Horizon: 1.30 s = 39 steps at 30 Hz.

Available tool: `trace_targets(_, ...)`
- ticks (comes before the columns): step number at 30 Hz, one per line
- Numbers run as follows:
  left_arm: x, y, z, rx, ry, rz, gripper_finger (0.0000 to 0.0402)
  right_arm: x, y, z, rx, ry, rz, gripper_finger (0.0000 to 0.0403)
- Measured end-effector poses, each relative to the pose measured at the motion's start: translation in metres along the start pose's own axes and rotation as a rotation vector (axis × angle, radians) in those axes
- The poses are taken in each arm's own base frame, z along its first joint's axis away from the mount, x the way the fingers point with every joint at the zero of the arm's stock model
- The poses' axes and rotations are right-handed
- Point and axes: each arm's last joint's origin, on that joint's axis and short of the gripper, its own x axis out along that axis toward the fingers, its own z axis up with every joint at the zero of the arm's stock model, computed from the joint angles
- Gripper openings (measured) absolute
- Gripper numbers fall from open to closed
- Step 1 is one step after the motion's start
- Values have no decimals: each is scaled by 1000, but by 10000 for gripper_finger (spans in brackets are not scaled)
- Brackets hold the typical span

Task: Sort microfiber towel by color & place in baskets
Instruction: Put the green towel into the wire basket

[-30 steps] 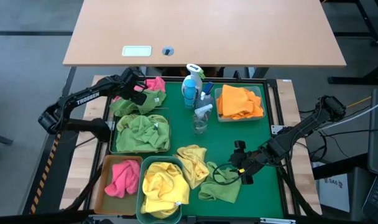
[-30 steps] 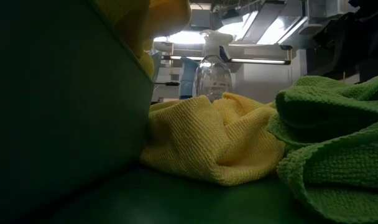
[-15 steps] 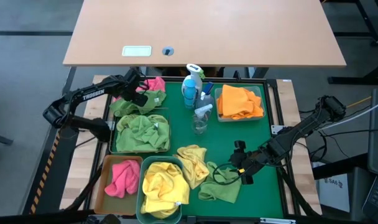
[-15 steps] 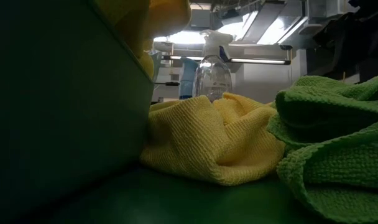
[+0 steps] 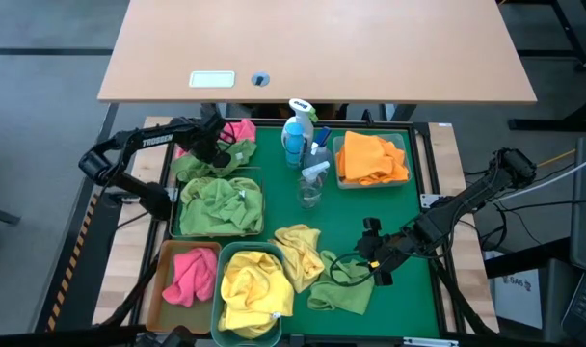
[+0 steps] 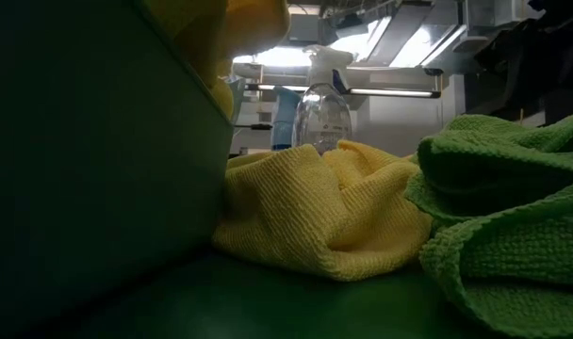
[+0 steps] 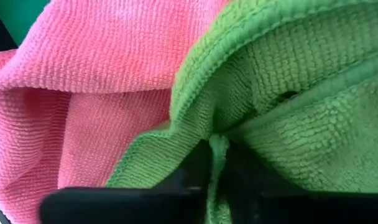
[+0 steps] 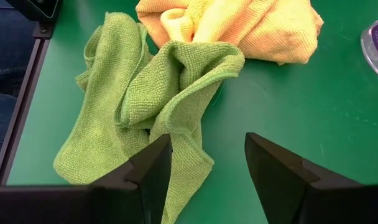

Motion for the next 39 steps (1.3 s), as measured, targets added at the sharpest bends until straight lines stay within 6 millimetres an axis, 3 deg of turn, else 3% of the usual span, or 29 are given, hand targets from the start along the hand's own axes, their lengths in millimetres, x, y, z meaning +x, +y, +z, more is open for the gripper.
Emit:
trace_targets(2, 0, 0, 0, -1, -1, 0, 10, 0, 0, 0, 0, 0, 0, 205)
trace_targets(9, -9, -1, 8, -4, -24, -49, 3, 0, 0, 0, 0, 0, 0, 205)
trace_targets(17, -44, 0, 21, -19, -158, -97, 1, 0, 0, 0, 0, 0, 0, 205)
trace_targets(29, -129, 4, 19, -20, -480, -216, 0, 0, 0, 0, 0, 0, 0, 205)
trace_targets(39, -217, 2, -4, -5, -784, -354, 0, 0, 0, 0, 0, 0, 0, 205)
